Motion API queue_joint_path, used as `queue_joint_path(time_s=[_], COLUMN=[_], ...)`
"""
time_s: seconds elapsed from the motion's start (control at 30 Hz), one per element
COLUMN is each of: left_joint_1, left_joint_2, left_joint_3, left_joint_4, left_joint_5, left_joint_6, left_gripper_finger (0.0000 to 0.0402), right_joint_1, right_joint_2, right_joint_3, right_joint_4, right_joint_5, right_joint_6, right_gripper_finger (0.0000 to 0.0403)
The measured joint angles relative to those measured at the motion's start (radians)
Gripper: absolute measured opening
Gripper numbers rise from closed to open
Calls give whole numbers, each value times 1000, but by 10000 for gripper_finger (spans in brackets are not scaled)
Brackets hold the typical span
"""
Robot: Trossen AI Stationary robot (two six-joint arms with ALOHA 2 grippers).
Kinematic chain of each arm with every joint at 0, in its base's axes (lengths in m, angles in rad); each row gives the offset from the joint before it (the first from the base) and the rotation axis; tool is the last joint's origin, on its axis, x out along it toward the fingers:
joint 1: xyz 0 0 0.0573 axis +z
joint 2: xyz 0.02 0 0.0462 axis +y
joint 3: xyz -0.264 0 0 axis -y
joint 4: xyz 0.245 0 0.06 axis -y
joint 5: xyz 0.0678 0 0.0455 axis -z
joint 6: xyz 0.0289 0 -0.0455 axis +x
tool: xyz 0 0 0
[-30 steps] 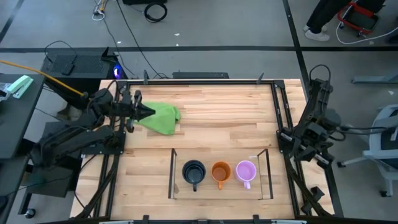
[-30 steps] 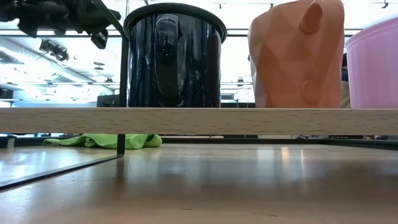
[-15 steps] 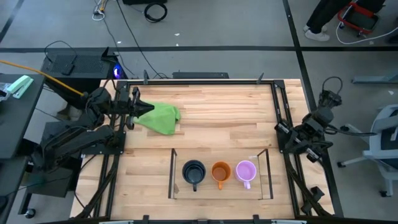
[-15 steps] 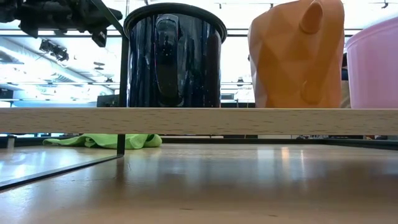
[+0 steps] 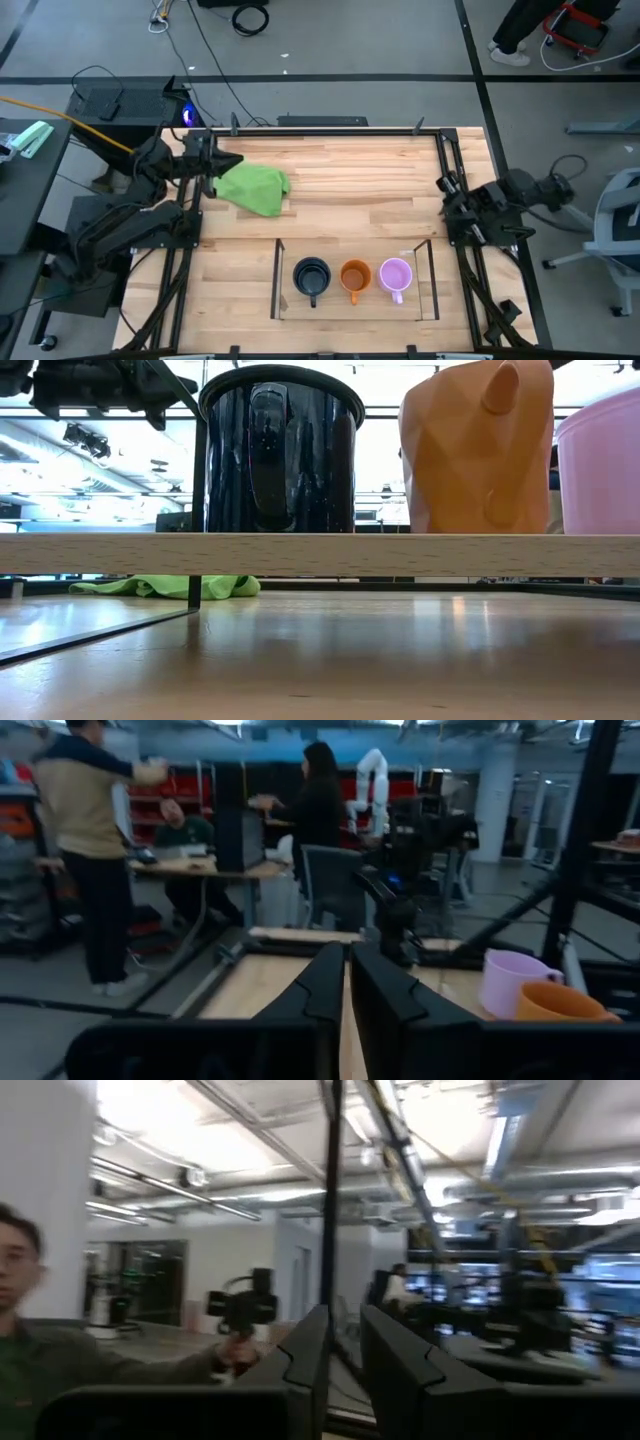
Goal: Stack small to large cups/mugs on shelf
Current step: Return to Home Position
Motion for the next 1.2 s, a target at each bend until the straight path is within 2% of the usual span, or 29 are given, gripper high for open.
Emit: queue_joint_path(time_s=[0.33, 0.53, 0.63, 0.73, 1.1, 1.2], left_joint_1=[87, 176, 210, 237, 334, 355], left_joint_2=[0, -3, -10, -20, -146, -168], left_joint_3=[0, 0, 0, 0, 0, 0], left_joint_4=[79, 82, 107, 146, 155, 154], left_joint_5=[0, 0, 2, 49, 82, 141], left_joint_6=[0, -35, -63, -91, -190, -208], left_gripper_finger=[30, 23, 28, 33, 25, 23], right_joint_1=[-338, -484, -512, -514, -514, -514], right_joint_2=[0, 1, 0, 0, -34, -58], right_joint_3=[0, 30, 68, 95, 120, 120], right_joint_4=[33, 73, 76, 75, 18, 3], right_joint_5=[-100, -168, -240, -283, -322, -322], right_joint_6=[9, 72, 73, 72, 105, 103], right_gripper_finger=[68, 68, 68, 68, 68, 68])
